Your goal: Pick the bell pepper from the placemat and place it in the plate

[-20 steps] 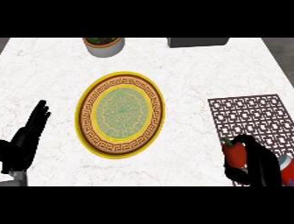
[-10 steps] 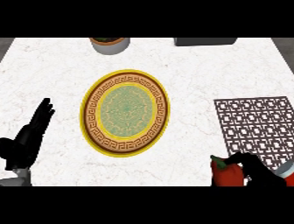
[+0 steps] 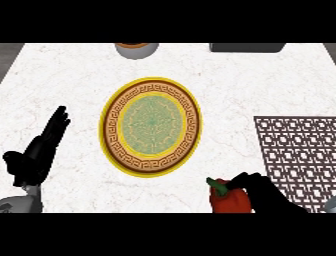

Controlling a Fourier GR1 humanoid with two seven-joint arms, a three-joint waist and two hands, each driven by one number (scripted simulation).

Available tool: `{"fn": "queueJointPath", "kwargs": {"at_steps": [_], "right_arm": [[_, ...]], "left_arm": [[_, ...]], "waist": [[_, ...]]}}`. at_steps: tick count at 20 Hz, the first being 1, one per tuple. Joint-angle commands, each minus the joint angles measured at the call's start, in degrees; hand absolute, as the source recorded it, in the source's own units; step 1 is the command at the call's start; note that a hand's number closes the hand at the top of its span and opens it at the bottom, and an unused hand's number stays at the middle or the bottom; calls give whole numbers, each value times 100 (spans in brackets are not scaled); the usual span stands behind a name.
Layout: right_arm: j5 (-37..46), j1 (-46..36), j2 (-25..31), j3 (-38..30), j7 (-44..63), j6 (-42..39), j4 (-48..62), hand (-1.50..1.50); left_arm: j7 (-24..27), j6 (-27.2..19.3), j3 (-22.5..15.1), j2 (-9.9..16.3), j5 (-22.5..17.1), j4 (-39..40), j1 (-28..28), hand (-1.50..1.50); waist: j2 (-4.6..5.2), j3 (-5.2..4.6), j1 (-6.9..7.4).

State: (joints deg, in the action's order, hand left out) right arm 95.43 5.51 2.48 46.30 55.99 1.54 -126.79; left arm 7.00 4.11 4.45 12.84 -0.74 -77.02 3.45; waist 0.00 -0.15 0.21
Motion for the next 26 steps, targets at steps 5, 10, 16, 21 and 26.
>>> {"fn": "queueJointPath", "kwargs": {"at_steps": [5,10,16,21,26], "right_arm": [[-1364,-2332,-241,-41,1517,67,1750,150],[-2257,-3480,-245,-644,1291,1035,3219,150],[-3030,-4511,-246,-581,1593,1676,4702,150],[-3013,-4364,-246,-1239,1374,2970,4883,150],[-3597,-4937,-245,-1316,1639,3197,5865,-150]], "left_arm": [[-197,31,-71,-61,6,-289,-103,0],[79,126,27,-42,-9,176,163,0],[81,139,-60,-89,51,106,129,0],[143,57,-108,-104,168,93,68,0],[-194,97,-104,-86,106,36,354,0]], "waist": [[14,12,132],[38,11,138],[42,11,237],[71,18,260],[68,17,340]]}}
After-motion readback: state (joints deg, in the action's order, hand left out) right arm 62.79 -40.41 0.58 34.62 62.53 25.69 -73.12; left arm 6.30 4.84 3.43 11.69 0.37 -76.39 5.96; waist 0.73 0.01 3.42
